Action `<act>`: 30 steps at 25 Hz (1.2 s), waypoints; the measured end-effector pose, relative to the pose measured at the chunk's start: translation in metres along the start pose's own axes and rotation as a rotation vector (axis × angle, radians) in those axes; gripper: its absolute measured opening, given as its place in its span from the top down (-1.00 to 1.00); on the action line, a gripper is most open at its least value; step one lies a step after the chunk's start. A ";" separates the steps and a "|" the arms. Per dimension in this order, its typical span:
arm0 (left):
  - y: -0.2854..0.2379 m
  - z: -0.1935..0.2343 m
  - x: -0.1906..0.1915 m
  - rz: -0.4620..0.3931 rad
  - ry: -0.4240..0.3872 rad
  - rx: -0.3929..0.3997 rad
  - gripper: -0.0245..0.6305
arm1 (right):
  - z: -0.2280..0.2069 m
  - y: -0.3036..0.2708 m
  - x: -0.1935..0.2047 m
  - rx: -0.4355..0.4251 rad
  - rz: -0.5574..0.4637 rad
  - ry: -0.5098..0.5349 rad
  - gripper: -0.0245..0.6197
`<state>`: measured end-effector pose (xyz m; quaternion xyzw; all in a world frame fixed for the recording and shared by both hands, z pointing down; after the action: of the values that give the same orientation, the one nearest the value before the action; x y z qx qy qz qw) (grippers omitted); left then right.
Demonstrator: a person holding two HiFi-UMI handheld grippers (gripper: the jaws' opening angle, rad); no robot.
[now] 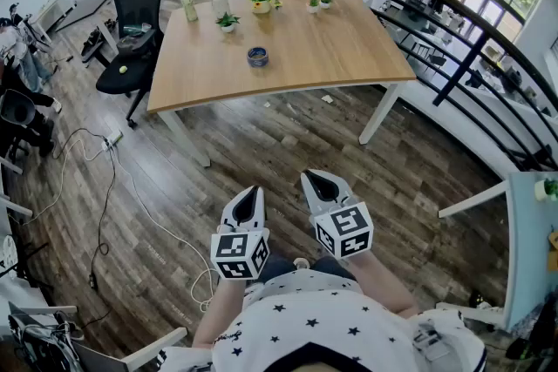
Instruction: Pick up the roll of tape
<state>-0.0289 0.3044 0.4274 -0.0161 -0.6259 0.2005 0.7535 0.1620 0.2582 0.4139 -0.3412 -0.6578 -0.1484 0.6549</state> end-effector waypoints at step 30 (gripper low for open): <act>0.018 -0.030 -0.002 -0.049 0.009 -0.033 0.64 | -0.010 0.027 -0.001 -0.041 0.028 0.050 0.85</act>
<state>-0.0061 0.3270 0.4144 -0.0139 -0.6259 0.1714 0.7607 0.1864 0.2710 0.4072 -0.3599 -0.6331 -0.1609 0.6662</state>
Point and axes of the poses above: the fingertips, and each gripper's own axes: y backward along the fingers, z to its left, x out of its underside, the point moved 10 cm from there along y, backward along the fingers, and after that the axes turned 1 degree about -x, right-handed, at the moved point
